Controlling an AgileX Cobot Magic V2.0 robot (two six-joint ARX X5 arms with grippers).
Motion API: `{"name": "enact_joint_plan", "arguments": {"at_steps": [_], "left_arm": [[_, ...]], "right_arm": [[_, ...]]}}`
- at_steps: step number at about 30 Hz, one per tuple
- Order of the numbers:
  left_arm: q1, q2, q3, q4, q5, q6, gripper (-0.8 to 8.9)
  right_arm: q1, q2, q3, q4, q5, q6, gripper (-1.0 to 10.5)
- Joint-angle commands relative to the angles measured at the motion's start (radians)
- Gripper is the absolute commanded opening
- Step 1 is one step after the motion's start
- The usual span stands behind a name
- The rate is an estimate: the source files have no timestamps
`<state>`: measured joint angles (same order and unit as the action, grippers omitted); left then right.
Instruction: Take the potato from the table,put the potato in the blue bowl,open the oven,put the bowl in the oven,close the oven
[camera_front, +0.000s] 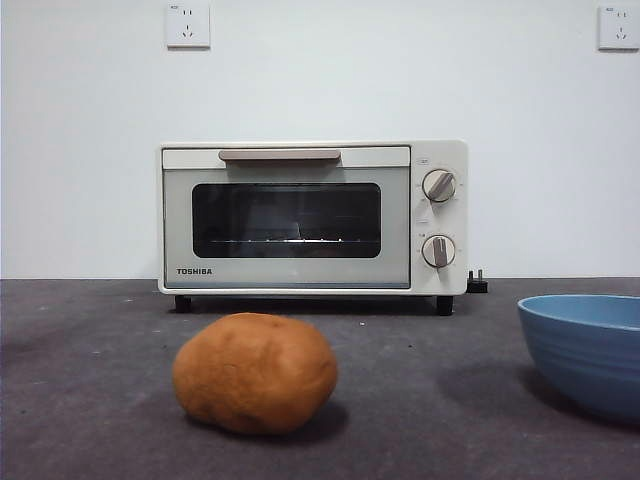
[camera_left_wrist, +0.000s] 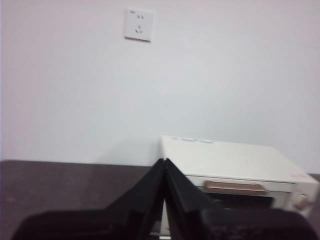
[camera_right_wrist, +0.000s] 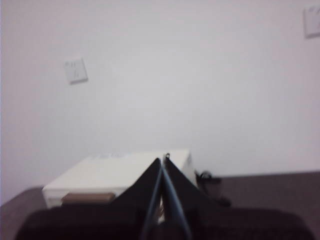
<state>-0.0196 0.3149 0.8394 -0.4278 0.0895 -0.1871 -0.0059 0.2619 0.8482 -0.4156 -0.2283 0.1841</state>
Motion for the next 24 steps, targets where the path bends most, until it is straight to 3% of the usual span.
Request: {"name": "enact_joint_plan", "arguments": {"at_steps": [1, 7, 13, 19, 24], "left_arm": [[0.003, 0.057, 0.086, -0.058, 0.039, -0.028, -0.05], [0.003, 0.191, 0.207, -0.183, 0.172, -0.023, -0.05], [0.003, 0.346, 0.269, -0.351, 0.367, 0.018, -0.05], [0.003, 0.495, 0.29, -0.524, 0.464, 0.109, -0.05], [0.003, 0.584, 0.29, -0.62, 0.468, 0.183, -0.05]], "right_arm": [[0.0, 0.105, 0.098, -0.094, -0.04, 0.007, -0.1], [0.0, 0.354, 0.291, -0.307, -0.194, -0.007, -0.1], [0.001, 0.576, 0.429, -0.503, -0.337, -0.121, -0.1], [0.068, 0.74, 0.512, -0.618, -0.334, -0.193, -0.1], [0.206, 0.829, 0.516, -0.601, -0.229, -0.192, 0.0]]}}
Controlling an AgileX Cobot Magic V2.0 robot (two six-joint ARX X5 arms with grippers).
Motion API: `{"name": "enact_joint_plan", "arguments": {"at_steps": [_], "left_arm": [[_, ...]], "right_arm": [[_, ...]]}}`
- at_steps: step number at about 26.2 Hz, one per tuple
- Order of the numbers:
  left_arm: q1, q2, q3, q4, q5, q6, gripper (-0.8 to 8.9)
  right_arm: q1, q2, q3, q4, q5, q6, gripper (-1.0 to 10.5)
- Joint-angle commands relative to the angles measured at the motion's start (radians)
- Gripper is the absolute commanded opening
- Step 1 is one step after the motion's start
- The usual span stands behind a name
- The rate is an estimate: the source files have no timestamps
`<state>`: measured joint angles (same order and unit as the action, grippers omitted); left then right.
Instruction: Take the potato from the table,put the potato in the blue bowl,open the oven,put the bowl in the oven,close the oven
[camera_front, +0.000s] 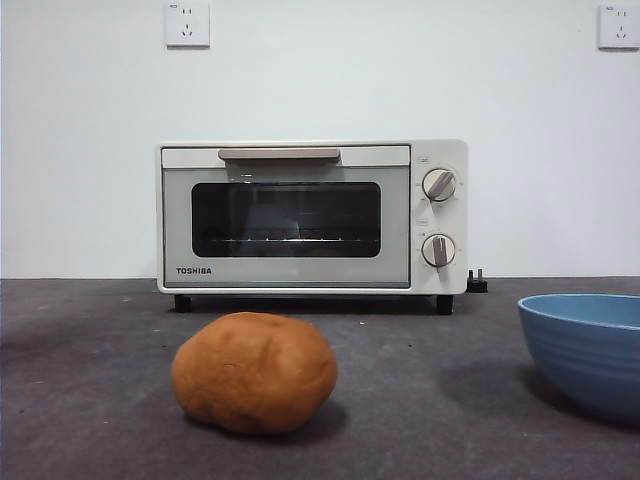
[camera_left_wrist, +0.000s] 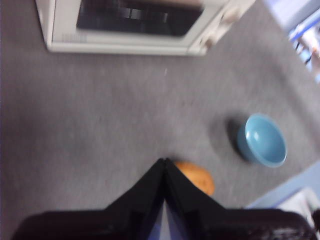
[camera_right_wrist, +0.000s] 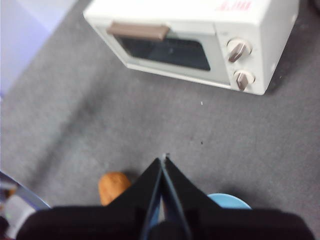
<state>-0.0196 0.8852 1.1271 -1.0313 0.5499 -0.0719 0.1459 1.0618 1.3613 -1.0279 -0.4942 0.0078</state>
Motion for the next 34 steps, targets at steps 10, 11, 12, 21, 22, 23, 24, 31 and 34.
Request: {"name": "enact_joint_plan", "arguments": {"at_steps": [10, 11, 12, 21, 22, 23, 24, 31, 34], "left_arm": [[0.003, 0.04, 0.002, -0.026, 0.0, 0.148, -0.05], [0.003, 0.04, 0.002, -0.027, 0.0, 0.153, -0.05], [0.003, 0.04, 0.002, -0.027, 0.0, 0.153, -0.05], [0.003, 0.04, 0.002, -0.023, 0.0, 0.155, -0.05], [0.003, 0.04, 0.002, -0.023, 0.0, 0.155, -0.05], [0.003, 0.04, 0.002, -0.023, 0.0, 0.155, -0.05], [0.003, 0.04, 0.002, -0.023, 0.0, 0.155, -0.05], [0.003, 0.04, 0.002, -0.023, 0.0, 0.155, -0.05], [0.003, 0.04, 0.002, -0.023, 0.0, 0.155, -0.05]], "right_arm": [[0.417, 0.245, 0.003, 0.071, 0.2, -0.014, 0.1], [0.456, 0.28, 0.003, 0.077, 0.2, -0.014, 0.2], [0.491, 0.311, 0.003, 0.082, 0.2, -0.018, 0.9], [0.74, 0.532, 0.003, 0.162, 0.298, -0.075, 7.2], [0.753, 0.552, 0.003, 0.163, 0.312, -0.097, 7.5], [0.768, 0.573, 0.003, 0.165, 0.317, -0.108, 7.7], [0.779, 0.594, 0.003, 0.171, 0.326, -0.106, 7.6], [0.791, 0.735, 0.003, 0.216, 0.35, -0.125, 7.6], [0.792, 0.791, 0.003, 0.212, 0.35, -0.146, 7.6]]}}
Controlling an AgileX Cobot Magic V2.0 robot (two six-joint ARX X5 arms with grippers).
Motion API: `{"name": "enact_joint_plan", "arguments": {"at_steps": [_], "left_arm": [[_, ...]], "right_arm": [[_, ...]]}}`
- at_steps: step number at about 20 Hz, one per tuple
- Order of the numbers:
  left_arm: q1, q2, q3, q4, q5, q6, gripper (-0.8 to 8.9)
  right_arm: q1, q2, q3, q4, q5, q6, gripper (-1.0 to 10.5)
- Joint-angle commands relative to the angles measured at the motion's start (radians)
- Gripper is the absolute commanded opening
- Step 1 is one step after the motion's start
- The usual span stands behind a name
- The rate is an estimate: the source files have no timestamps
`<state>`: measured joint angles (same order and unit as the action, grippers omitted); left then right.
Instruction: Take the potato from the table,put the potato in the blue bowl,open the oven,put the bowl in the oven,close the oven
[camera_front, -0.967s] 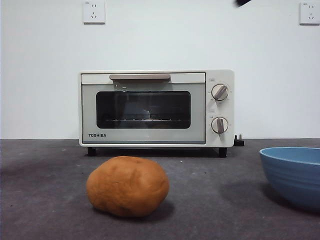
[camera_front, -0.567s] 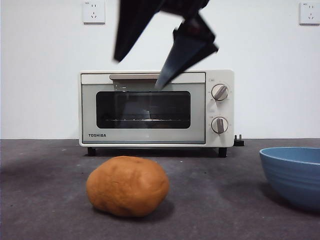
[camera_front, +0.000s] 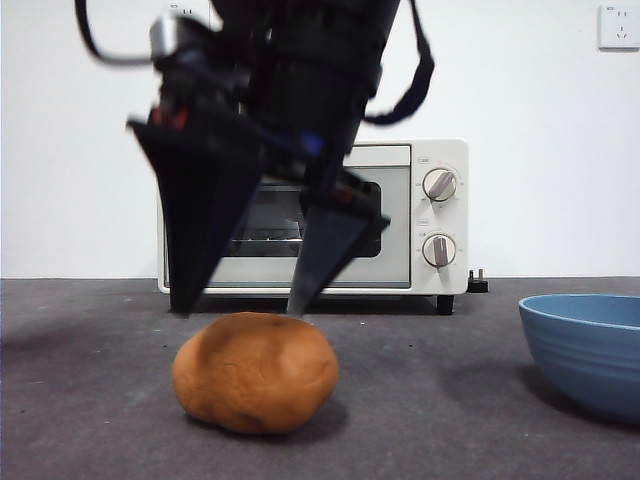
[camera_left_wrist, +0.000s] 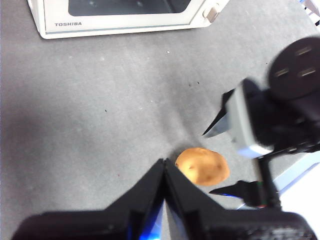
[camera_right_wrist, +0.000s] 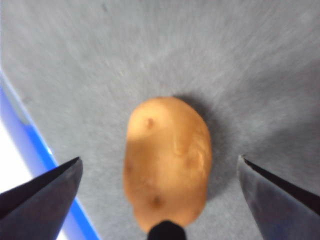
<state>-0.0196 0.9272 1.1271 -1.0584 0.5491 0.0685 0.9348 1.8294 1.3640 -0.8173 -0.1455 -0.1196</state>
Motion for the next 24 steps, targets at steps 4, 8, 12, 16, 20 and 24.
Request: {"name": "enact_joint_plan", "arguments": {"at_steps": [4, 8, 12, 16, 20, 24], "left_arm": [[0.003, -0.002, 0.002, 0.003, 0.001, 0.014, -0.05], [0.003, -0.002, 0.002, 0.003, 0.001, 0.019, -0.05], [0.003, -0.002, 0.002, 0.001, 0.001, 0.022, -0.05], [0.003, -0.002, 0.002, 0.001, 0.001, 0.026, -0.05], [0.003, -0.002, 0.002, 0.001, 0.001, 0.033, -0.05], [0.003, -0.002, 0.002, 0.001, 0.001, 0.032, -0.05]], "right_arm": [[0.003, 0.076, 0.0, 0.001, 0.018, -0.019, 7.6], [0.008, 0.114, 0.0, 0.008, 0.017, -0.023, 7.6], [0.008, 0.13, 0.0, 0.005, 0.019, -0.013, 4.5], [0.008, 0.127, 0.001, -0.044, 0.02, -0.008, -0.1], [0.008, 0.122, 0.018, -0.092, 0.033, 0.005, -0.1], [0.008, 0.1, 0.134, -0.231, 0.061, 0.068, -0.1]]}}
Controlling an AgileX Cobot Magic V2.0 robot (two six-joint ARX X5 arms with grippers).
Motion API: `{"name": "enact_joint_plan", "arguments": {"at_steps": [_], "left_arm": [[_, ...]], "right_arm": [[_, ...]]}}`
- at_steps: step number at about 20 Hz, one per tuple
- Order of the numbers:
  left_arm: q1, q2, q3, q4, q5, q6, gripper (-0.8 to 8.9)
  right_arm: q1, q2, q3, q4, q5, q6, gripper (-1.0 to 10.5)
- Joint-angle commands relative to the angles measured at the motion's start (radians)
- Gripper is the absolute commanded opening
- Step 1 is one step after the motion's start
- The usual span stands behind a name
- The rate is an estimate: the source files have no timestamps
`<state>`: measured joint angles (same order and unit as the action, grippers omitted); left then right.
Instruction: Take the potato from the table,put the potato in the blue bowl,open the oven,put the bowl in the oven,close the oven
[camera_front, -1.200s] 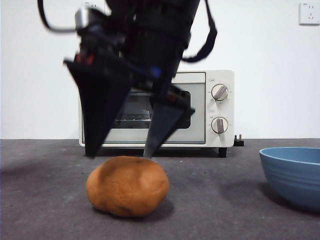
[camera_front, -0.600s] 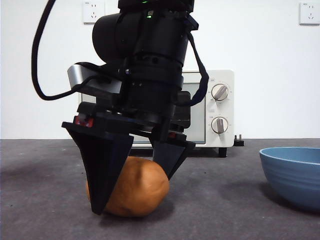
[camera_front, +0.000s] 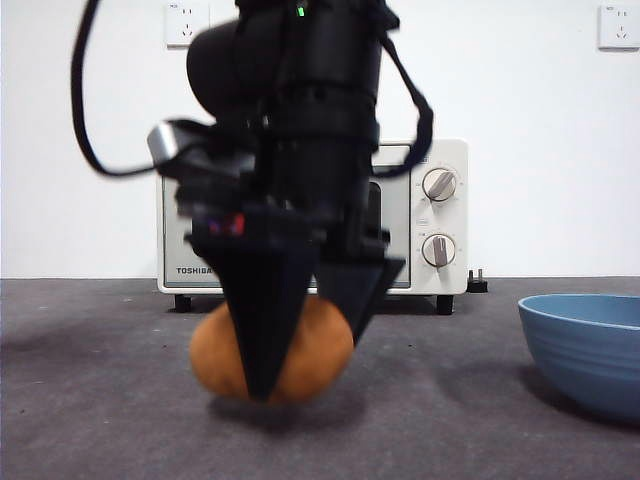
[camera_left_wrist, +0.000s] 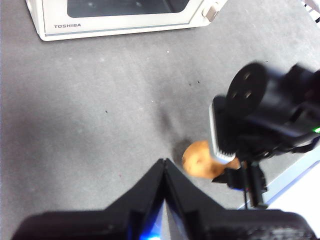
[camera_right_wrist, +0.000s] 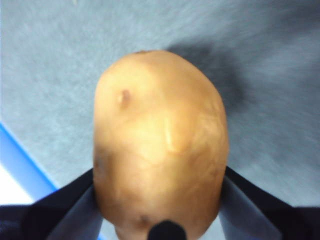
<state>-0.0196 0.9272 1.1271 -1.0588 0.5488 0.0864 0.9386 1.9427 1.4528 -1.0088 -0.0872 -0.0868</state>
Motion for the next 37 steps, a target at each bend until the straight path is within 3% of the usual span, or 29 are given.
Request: {"name": "enact_joint_plan", "arguments": {"at_steps": [1, 4, 6, 13, 18, 25, 31, 37], "left_arm": [[0.003, -0.002, 0.002, 0.001, 0.001, 0.014, -0.05], [0.003, -0.002, 0.002, -0.002, 0.001, 0.014, -0.05], [0.003, -0.002, 0.002, -0.002, 0.001, 0.014, -0.05], [0.003, -0.002, 0.002, -0.001, 0.001, 0.014, -0.05], [0.003, -0.002, 0.002, -0.002, 0.001, 0.013, -0.05], [0.003, -0.001, 0.002, -0.003, 0.002, -0.005, -0.05], [0.003, -0.001, 0.002, -0.026, 0.001, -0.005, -0.05], [0.003, -0.001, 0.002, -0.024, 0.001, -0.005, -0.05]], "right_arm": [[0.004, -0.023, 0.081, -0.084, 0.007, 0.035, -0.1], [0.003, -0.051, 0.203, -0.227, 0.052, 0.042, -0.1], [0.001, -0.076, 0.256, -0.286, 0.11, 0.093, -0.1], [-0.105, -0.28, 0.234, -0.354, 0.131, 0.143, 0.0], [-0.225, -0.492, 0.051, -0.311, 0.132, 0.157, 0.0], [-0.331, -0.709, -0.315, -0.14, 0.108, 0.252, 0.0], [-0.359, -0.708, -0.515, 0.04, 0.077, 0.333, 0.0], [-0.43, -0.692, -0.587, 0.103, 0.092, 0.364, 0.0]]}}
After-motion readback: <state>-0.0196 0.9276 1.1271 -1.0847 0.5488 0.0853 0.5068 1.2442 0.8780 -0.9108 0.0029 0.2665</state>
